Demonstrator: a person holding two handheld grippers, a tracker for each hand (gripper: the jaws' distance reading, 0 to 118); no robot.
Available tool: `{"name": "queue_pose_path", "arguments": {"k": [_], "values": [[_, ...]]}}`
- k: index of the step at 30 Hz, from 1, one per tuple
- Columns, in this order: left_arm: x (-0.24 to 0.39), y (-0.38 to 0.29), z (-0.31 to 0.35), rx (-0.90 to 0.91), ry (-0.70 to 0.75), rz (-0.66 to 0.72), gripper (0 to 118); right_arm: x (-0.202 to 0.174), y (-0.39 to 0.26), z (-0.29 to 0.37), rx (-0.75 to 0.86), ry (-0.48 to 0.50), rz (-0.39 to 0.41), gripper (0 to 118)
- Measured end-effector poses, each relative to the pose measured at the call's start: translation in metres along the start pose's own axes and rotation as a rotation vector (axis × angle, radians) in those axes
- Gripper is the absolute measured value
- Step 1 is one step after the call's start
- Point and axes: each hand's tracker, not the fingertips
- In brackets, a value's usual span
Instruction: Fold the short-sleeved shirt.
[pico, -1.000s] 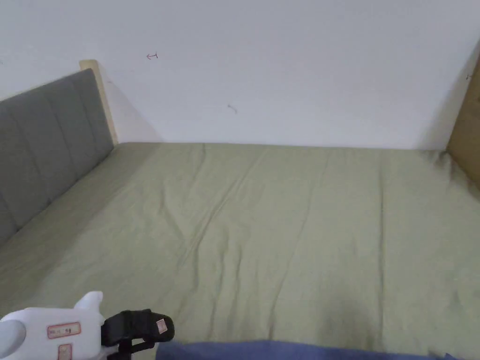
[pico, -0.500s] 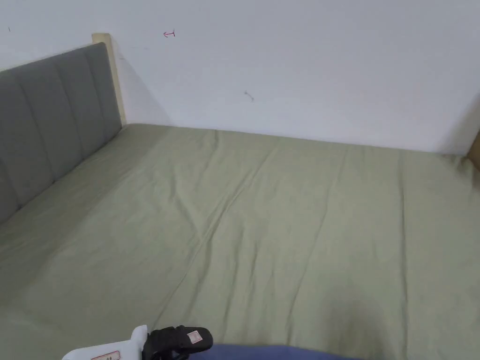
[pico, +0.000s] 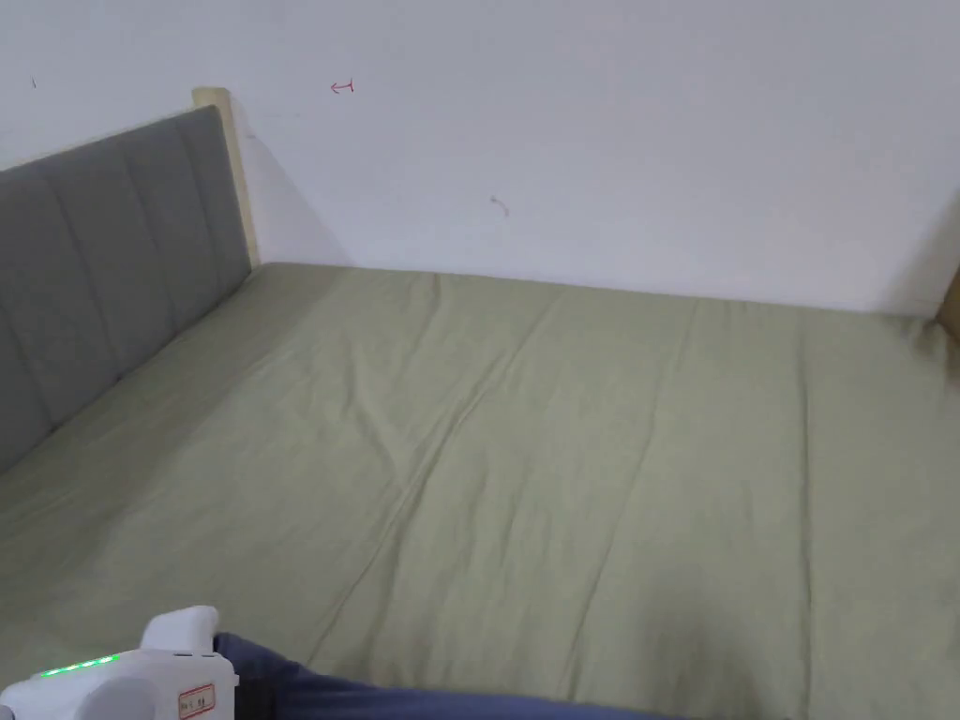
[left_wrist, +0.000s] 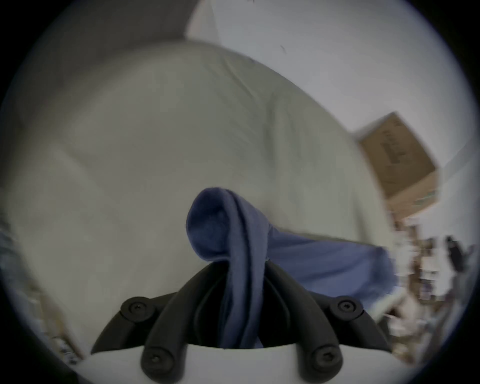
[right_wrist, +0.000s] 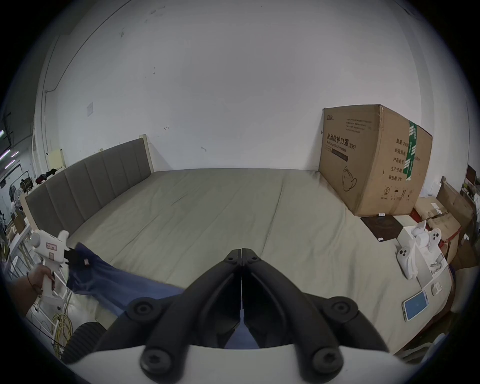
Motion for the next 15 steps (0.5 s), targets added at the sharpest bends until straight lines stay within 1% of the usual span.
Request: {"name": "queue_pose_path", "arguments": {"k": [1,2,4,5,9,10,11,12,13,14,15], "values": [[0.007,0.002,0.005,0.008,0.051,-0.054,8,0.002,-0.003,0.000,-0.004,-0.002,0.000,0],[0.014,0.004,0.009,0.015,0.049,-0.090,8,0.004,-0.005,0.000,-0.009,-0.005,-0.002,0],[0.040,0.006,0.023,0.006,-0.064,-0.107,8,0.010,-0.010,0.003,-0.014,-0.003,-0.020,0],[0.054,0.007,0.028,0.002,-0.120,-0.090,8,0.013,-0.011,0.006,-0.012,-0.003,-0.031,0],[0.130,0.005,0.036,-0.118,-0.463,-0.031,9,0.028,-0.018,0.016,-0.013,-0.013,-0.076,0],[0.151,0.001,0.033,-0.151,-0.542,-0.019,16,0.032,-0.019,0.018,-0.015,-0.015,-0.087,0],[0.169,-0.002,0.031,-0.171,-0.590,-0.028,36,0.035,-0.020,0.020,-0.017,-0.017,-0.097,0],[0.188,-0.003,0.025,-0.188,-0.634,-0.039,86,0.039,-0.021,0.022,-0.019,-0.021,-0.107,0],[0.205,-0.006,0.022,-0.206,-0.658,-0.058,116,0.045,-0.023,0.022,-0.022,-0.025,-0.118,0],[0.218,-0.009,0.020,-0.220,-0.663,-0.066,116,0.050,-0.025,0.023,-0.025,-0.028,-0.126,0],[0.222,-0.010,0.027,-0.197,-0.673,-0.082,111,0.054,-0.026,0.025,-0.028,-0.030,-0.133,0]]}}
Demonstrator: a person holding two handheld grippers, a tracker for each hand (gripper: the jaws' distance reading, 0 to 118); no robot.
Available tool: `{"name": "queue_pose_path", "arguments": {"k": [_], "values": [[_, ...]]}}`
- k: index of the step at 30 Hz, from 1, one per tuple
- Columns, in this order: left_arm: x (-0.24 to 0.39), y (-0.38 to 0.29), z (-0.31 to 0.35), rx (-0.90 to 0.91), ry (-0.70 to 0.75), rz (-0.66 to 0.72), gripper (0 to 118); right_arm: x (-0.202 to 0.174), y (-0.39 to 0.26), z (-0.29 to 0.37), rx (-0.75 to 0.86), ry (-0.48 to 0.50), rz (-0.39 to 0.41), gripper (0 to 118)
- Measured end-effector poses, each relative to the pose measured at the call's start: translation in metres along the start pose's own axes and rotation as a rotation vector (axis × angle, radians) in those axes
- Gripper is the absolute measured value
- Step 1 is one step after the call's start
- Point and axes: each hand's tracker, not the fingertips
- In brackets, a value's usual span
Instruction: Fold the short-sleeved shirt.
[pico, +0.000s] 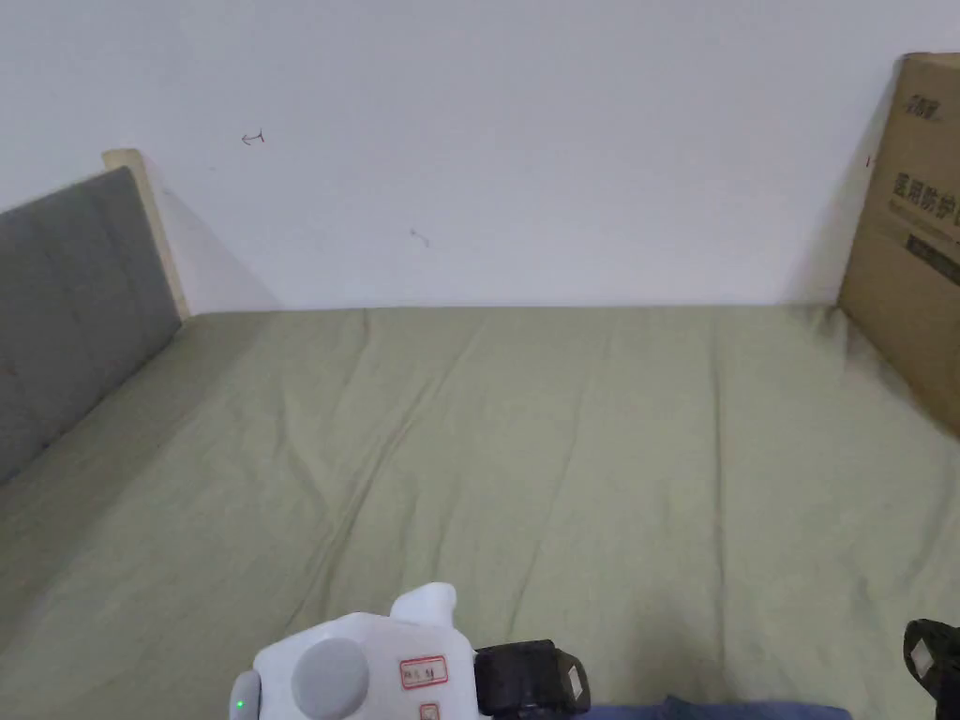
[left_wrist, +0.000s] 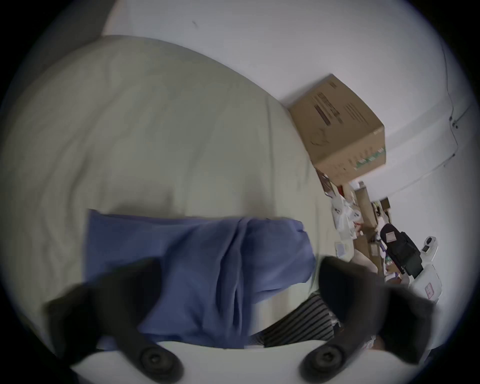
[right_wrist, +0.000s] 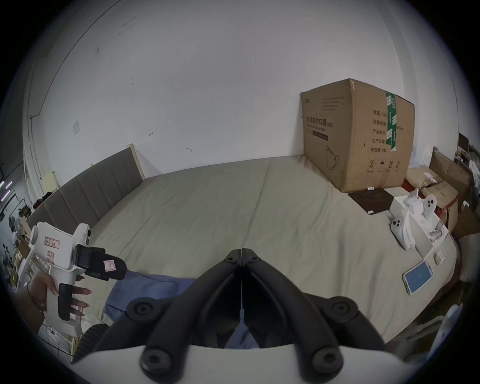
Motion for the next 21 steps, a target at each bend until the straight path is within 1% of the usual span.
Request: {"name": "queue_pose_path", "arguments": {"k": [1,2,4,5,6,7,8,9,10,11,13,16,18,21], "values": [[0.017,-0.002,0.010,0.036,-0.010,-0.016,111,0.003,-0.001,0.001,-0.003,-0.002,-0.005,0],[0.022,0.000,0.014,0.033,-0.003,-0.021,111,0.004,-0.003,0.002,-0.006,-0.005,-0.008,0],[0.022,0.004,0.030,0.060,0.015,-0.036,112,0.010,-0.005,0.004,-0.012,-0.010,-0.013,0],[0.011,-0.002,0.020,0.066,0.033,-0.040,113,0.012,-0.007,0.004,-0.014,-0.011,-0.015,0],[0.005,-0.001,0.025,0.068,0.086,-0.050,112,0.014,-0.008,0.004,-0.017,-0.014,-0.017,0],[-0.001,-0.001,0.030,0.065,0.124,-0.058,106,0.016,-0.009,0.004,-0.019,-0.017,-0.021,0],[-0.005,-0.001,0.033,0.064,0.146,-0.071,90,0.018,-0.010,0.004,-0.018,-0.017,-0.025,0],[-0.017,-0.005,0.030,0.076,0.169,-0.090,45,0.021,-0.010,0.003,-0.017,-0.014,-0.031,0],[-0.022,-0.007,0.030,0.082,0.179,-0.107,8,0.021,-0.011,0.002,-0.018,-0.013,-0.036,0],[-0.024,-0.008,0.026,0.073,0.194,-0.119,2,0.022,-0.011,0.001,-0.020,-0.016,-0.039,0],[-0.019,-0.018,0.015,0.029,0.245,-0.152,2,0.025,-0.012,-0.002,-0.024,-0.021,-0.043,0],[-0.012,-0.026,-0.022,-0.058,0.208,-0.186,2,0.026,-0.012,-0.003,-0.024,-0.023,-0.055,0],[-0.010,-0.029,-0.052,-0.118,0.220,-0.215,2,0.027,-0.012,-0.003,-0.029,-0.022,-0.060,0],[-0.005,-0.041,-0.103,-0.258,0.223,-0.210,2,0.028,-0.013,-0.003,-0.035,-0.027,-0.053,0]]}}
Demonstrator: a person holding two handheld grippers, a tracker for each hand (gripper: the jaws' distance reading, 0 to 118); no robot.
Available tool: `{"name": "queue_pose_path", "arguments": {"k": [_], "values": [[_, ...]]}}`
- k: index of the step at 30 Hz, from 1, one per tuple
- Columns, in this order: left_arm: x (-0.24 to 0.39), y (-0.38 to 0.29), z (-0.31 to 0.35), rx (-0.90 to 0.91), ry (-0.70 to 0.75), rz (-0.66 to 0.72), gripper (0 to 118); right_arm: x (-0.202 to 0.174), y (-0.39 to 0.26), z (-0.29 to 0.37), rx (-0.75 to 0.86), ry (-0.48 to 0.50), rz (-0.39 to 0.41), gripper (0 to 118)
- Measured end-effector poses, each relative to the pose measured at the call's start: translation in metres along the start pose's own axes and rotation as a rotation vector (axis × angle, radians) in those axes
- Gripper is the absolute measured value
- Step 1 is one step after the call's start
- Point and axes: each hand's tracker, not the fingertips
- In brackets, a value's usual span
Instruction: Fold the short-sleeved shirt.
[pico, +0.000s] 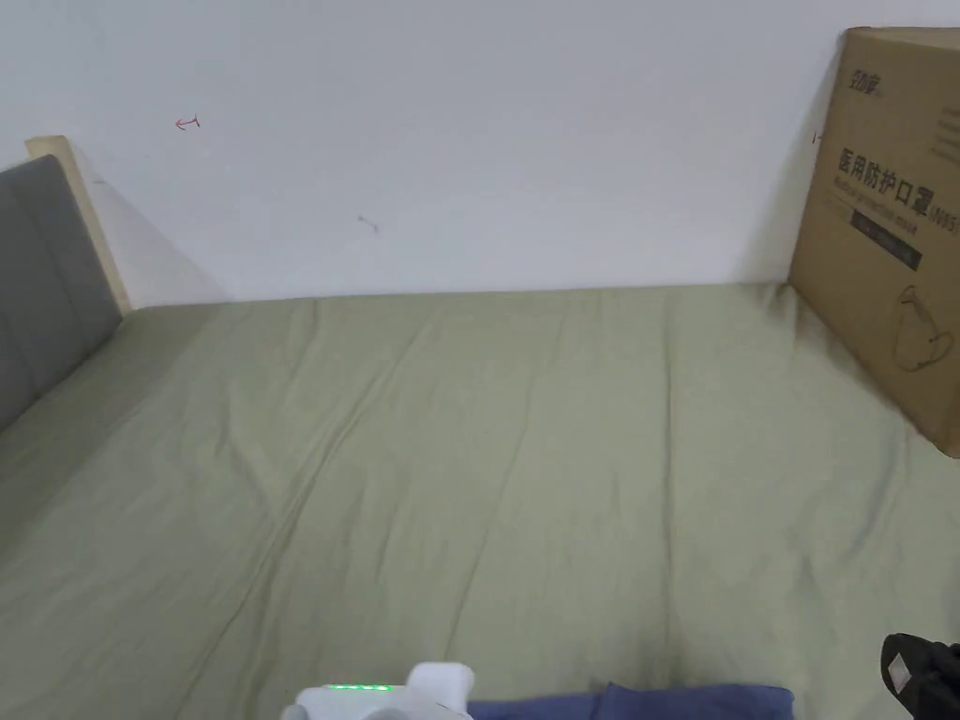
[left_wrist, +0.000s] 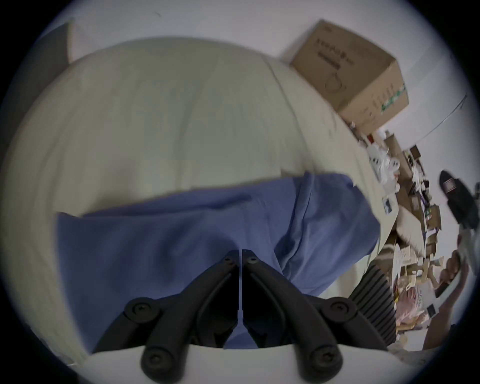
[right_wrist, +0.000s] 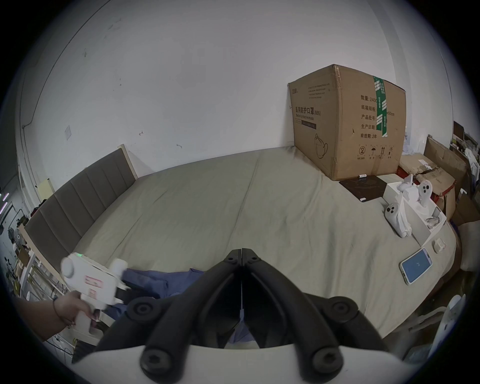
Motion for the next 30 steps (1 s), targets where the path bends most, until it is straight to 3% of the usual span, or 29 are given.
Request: {"name": "queue_pose_path", "arguments": {"k": [2,3,5,9,13,14,17,18,19,22,28,30], "values": [[0.013,-0.003,-0.024,-0.064,0.078,-0.045,1,-0.001,-0.001,0.001,-0.005,-0.006,0.010,0],[0.022,0.000,-0.014,-0.002,0.093,-0.098,1,-0.001,-0.002,0.000,-0.009,-0.010,0.016,0],[0.026,0.004,-0.003,-0.011,0.046,-0.113,2,-0.002,-0.004,0.000,-0.018,-0.012,0.023,0],[0.005,-0.005,0.034,0.000,-0.479,0.077,2,-0.007,-0.006,-0.003,-0.029,0.002,0.024,0],[-0.037,-0.026,0.090,0.235,-0.545,0.172,5,-0.013,-0.003,-0.003,-0.023,0.017,0.023,0],[-0.056,-0.032,0.102,0.291,-0.574,0.208,14,-0.015,-0.002,-0.004,-0.023,0.020,0.024,0],[-0.105,-0.044,0.128,0.351,-0.594,0.252,75,-0.018,-0.003,-0.006,-0.021,0.041,0.027,0],[-0.120,-0.048,0.134,0.369,-0.567,0.270,102,-0.019,-0.003,-0.006,-0.012,0.067,0.013,0],[-0.135,-0.052,0.138,0.373,-0.541,0.296,118,-0.019,-0.003,-0.007,-0.017,0.071,0.007,0],[-0.173,-0.059,0.136,0.398,-0.531,0.385,118,-0.023,-0.001,-0.011,-0.034,0.044,0.016,0],[-0.239,-0.061,0.077,0.220,-0.499,0.479,118,-0.031,-0.001,-0.016,-0.071,0.029,0.060,0],[-0.254,-0.065,0.044,0.146,-0.616,0.556,118,-0.035,-0.001,-0.014,-0.078,0.019,0.081,0]]}}
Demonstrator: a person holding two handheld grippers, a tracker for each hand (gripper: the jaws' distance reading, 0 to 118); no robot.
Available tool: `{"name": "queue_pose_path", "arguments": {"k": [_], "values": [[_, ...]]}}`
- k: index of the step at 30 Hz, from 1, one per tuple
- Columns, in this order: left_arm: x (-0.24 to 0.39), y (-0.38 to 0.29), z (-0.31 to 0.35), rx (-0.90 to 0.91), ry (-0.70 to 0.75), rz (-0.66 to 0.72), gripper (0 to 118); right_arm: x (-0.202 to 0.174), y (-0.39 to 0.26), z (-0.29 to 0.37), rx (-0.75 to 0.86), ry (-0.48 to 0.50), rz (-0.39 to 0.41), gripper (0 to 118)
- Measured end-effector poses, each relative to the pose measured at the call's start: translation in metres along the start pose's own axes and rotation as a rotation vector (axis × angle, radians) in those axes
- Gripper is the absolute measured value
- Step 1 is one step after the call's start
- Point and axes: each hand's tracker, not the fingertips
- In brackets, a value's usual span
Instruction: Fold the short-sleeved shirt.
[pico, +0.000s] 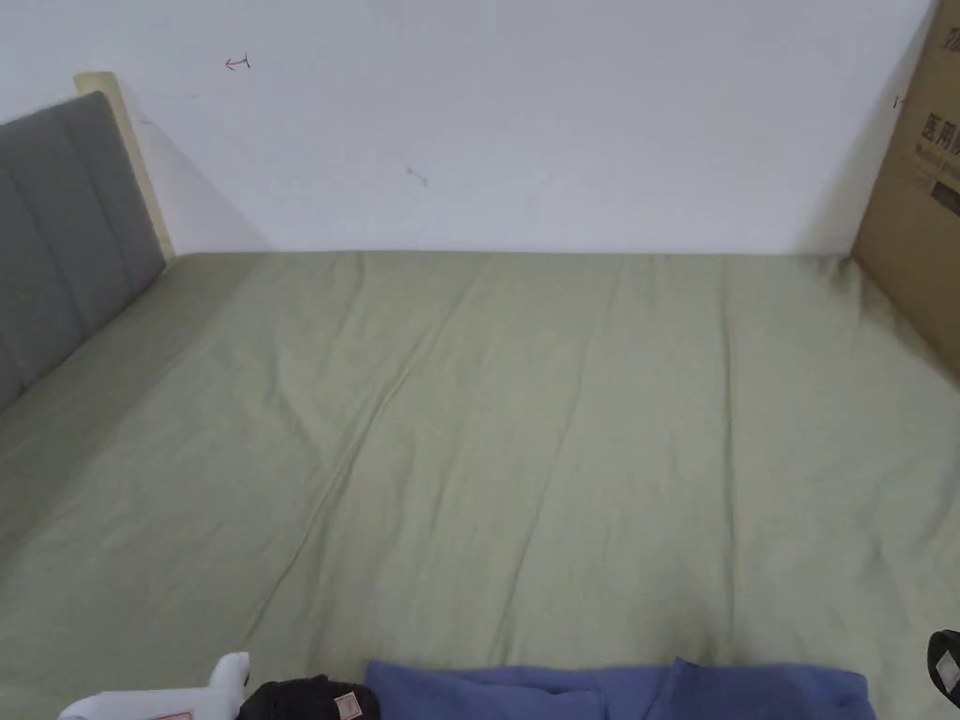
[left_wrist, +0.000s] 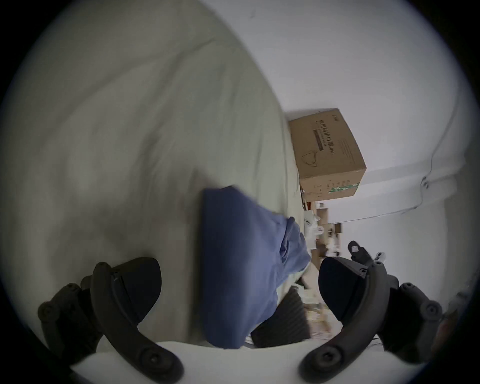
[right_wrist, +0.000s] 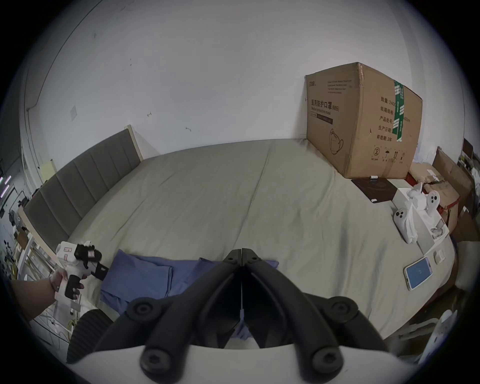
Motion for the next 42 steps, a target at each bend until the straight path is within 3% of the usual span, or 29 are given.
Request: {"name": "queue_pose_path", "arguments": {"k": [3,5,6,7,8,9,10,12,13,19,21,23,24,30,33,34,35,36,37,38,39,42], "values": [[-0.017,0.005,-0.024,0.025,-0.388,0.144,118,-0.004,0.000,0.000,-0.021,-0.003,0.012,0],[-0.020,0.003,-0.049,-0.014,-0.447,0.217,116,-0.003,0.000,-0.002,-0.044,0.042,-0.054,0],[-0.020,0.003,-0.055,-0.035,-0.410,0.163,103,-0.004,0.000,-0.002,-0.046,0.048,-0.075,0],[-0.015,0.003,-0.056,-0.036,-0.348,0.073,78,-0.004,0.002,-0.003,-0.046,0.045,-0.083,0],[-0.014,0.004,-0.057,-0.037,-0.284,0.010,29,-0.004,0.003,-0.003,-0.046,0.044,-0.090,0],[-0.017,0.004,-0.061,-0.040,-0.104,-0.031,6,-0.005,0.004,-0.003,-0.045,0.046,-0.098,0],[0.001,-0.010,-0.058,-0.051,0.097,-0.070,6,-0.005,0.004,-0.003,-0.043,0.048,-0.101,0],[0.012,-0.011,-0.046,-0.006,-0.153,0.078,6,-0.003,0.006,-0.004,-0.043,0.055,-0.102,0],[0.020,-0.014,-0.046,-0.028,-0.007,-0.031,6,-0.003,0.006,-0.004,-0.042,0.056,-0.100,0],[0.109,-0.043,-0.018,0.130,0.348,-0.241,6,0.006,0.004,-0.005,-0.028,0.049,-0.138,0],[0.150,-0.059,-0.005,0.243,0.663,-0.528,6,0.004,0.000,-0.005,-0.031,0.030,-0.075,0],[0.160,-0.058,-0.005,0.270,0.933,-0.609,7,0.006,-0.004,-0.003,-0.034,0.053,-0.077,0],[0.167,-0.059,-0.004,0.262,0.958,-0.599,7,0.008,-0.006,-0.002,-0.036,0.073,-0.092,0],[0.224,-0.074,-0.027,0.200,0.477,-0.364,7,0.025,-0.014,0.006,-0.019,0.079,-0.097,0],[0.237,-0.075,-0.079,0.108,0.288,-0.361,8,0.033,-0.013,0.014,-0.001,0.083,-0.098,0],[0.237,-0.074,-0.102,0.074,0.253,-0.356,17,0.037,-0.014,0.017,0.007,0.084,-0.100,0],[0.236,-0.075,-0.121,0.041,0.227,-0.344,39,0.039,-0.014,0.021,0.015,0.083,-0.104,0],[0.234,-0.073,-0.142,-0.002,0.195,-0.323,84,0.043,-0.015,0.024,0.020,0.077,-0.111,0],[0.231,-0.074,-0.160,-0.038,0.183,-0.284,113,0.048,-0.016,0.027,0.022,0.070,-0.119,0],[0.231,-0.079,-0.176,-0.073,0.178,-0.262,118,0.053,-0.017,0.029,0.022,0.062,-0.129,0],[0.230,-0.083,-0.180,-0.060,0.156,-0.254,110,0.056,-0.019,0.031,0.023,0.055,-0.139,0],[0.238,-0.087,-0.177,0.003,0.169,-0.281,111,0.071,-0.023,0.036,0.012,0.038,-0.164,0]]}}
